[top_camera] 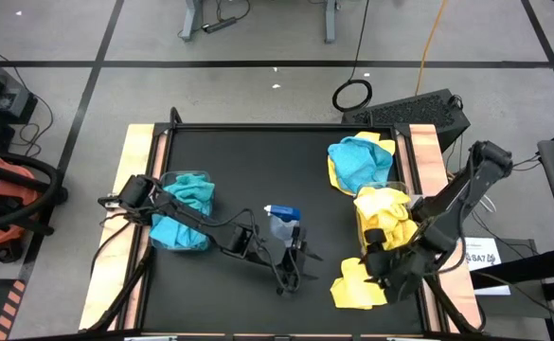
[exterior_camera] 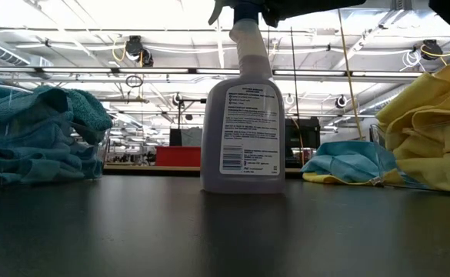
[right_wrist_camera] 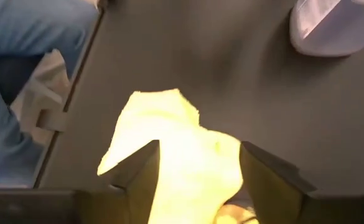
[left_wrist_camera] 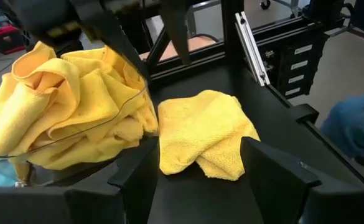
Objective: Sort microfiber towel by color & place in baskets
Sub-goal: Put the yellow microfiber cloth into the right transparent bin
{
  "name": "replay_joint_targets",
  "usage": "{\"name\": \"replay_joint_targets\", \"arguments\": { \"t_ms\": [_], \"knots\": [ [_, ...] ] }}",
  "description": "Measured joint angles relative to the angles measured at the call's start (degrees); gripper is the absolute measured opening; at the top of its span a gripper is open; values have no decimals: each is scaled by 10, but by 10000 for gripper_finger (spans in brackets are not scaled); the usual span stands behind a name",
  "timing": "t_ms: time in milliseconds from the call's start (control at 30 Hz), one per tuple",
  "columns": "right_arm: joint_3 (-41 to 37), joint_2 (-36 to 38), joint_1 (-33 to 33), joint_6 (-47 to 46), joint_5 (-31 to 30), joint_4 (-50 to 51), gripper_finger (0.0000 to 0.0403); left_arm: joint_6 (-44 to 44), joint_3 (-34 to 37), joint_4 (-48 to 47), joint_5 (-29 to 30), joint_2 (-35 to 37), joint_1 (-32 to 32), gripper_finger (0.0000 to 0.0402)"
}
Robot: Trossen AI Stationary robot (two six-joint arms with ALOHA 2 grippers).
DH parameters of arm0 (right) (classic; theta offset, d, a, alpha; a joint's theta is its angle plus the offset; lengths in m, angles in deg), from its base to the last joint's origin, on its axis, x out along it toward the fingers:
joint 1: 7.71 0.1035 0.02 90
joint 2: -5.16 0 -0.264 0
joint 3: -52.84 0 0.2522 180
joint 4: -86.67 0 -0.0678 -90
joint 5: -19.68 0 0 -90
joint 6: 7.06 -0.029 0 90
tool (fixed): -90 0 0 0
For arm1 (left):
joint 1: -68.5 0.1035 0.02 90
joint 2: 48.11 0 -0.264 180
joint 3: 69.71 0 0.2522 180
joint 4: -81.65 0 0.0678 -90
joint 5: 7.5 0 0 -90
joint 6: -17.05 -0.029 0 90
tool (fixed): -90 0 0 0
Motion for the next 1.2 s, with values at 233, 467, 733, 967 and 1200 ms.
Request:
{"name": "replay_joint_targets", "arguments": {
  "t_ms": [233,467,733,967,1200],
  "knots": [
    [0,-88,8,-3,33,-36,269,0,0,-3,0,0,-1,231],
    [0,-169,27,27,37,-55,268,0,0,-2,0,0,-1,231],
    [1,-238,27,65,35,-58,264,1,0,-2,0,0,-1,231],
    [2,-286,27,85,24,-67,229,0,0,-7,0,0,-1,231],
    [2,-293,27,87,49,-88,109,0,0,-13,0,0,-1,231]
  ]
}}
